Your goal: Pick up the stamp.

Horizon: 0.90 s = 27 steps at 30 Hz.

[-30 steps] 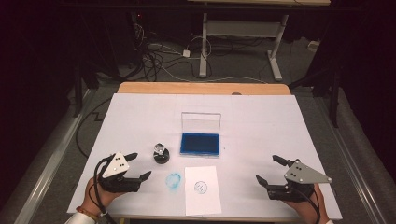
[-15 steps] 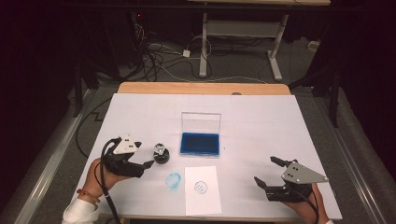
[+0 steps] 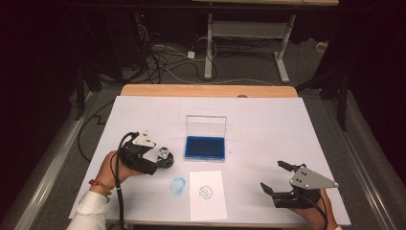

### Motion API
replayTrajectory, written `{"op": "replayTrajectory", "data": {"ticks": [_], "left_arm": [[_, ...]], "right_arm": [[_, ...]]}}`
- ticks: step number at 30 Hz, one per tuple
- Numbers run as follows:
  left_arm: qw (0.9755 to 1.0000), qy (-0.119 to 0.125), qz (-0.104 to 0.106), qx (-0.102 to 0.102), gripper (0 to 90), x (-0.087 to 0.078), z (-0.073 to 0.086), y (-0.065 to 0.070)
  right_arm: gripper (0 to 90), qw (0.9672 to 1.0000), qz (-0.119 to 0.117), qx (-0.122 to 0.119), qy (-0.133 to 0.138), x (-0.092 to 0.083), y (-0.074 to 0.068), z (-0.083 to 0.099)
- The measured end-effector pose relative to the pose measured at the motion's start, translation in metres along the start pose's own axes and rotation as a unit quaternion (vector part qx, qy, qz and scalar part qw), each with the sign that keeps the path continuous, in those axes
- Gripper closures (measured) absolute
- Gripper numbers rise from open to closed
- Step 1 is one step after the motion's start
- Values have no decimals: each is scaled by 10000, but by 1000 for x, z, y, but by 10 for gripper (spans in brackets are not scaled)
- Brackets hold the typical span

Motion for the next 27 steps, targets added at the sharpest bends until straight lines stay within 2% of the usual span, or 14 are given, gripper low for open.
{"op": "replayTrajectory", "data": {"ticks": [2, 3, 4, 5, 8, 9, 11, 13, 15, 18, 19, 20, 27], "left_arm": [[10000, -65, 15, 3, 216, 5, -2, -2], [9999, -113, -35, 13, 217, 7, -3, -2], [9998, -158, -68, 20, 217, 10, -4, -3], [9998, -181, -52, 24, 233, 12, -4, -4], [9996, -268, -24, 10, 248, 18, -6, -7], [9995, -297, 51, 30, 318, 20, -6, -8], [9996, -286, 23, -13, 320, 22, -7, -8], [9994, -321, 135, -21, 320, 26, -8, -9], [9993, -327, 139, -82, 322, 29, -8, -12], [9991, -327, 235, -165, 362, 31, -6, -16], [9988, -297, 345, -160, 382, 31, -6, -16], [9988, -284, 360, -161, 405, 31, -5, -16], [9992, -151, 349, -89, 465, 28, -8, -13]], "right_arm": [[123, 10000, -63, -16, -26, 1, -1, 0], [119, 9999, -159, -7, -61, 3, -2, 1], [119, 9999, -159, -7, -61, 3, -2, 1], [120, 9995, -277, -41, -124, 4, -4, 1], [120, 9993, -333, -51, -187, 6, -6, 2], [130, 9990, -365, -45, -273, 8, -5, 4], [138, 9988, -344, -39, -351, 10, -5, 5], [148, 9986, -372, -26, -365, 10, -4, 6], [148, 9987, -348, -31, -365, 10, -4, 6], [152, 9988, -330, -66, -354, 9, -4, 6], [153, 9987, -344, -62, -358, 8, -4, 6], [153, 9987, -347, -77, -372, 9, -4, 7], [153, 9986, -330, -95, -395, 9, -5, 7]]}}
Point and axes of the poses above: each handheld gripper's, and its own axes: x roughly forward along the jaws, z roughly out of its underside, y roughly to its right, the point moved 2 cm from there along x, roughly forward along the jaws, and after that the axes turned 9 degrees about -z, right-handed, at the moved point
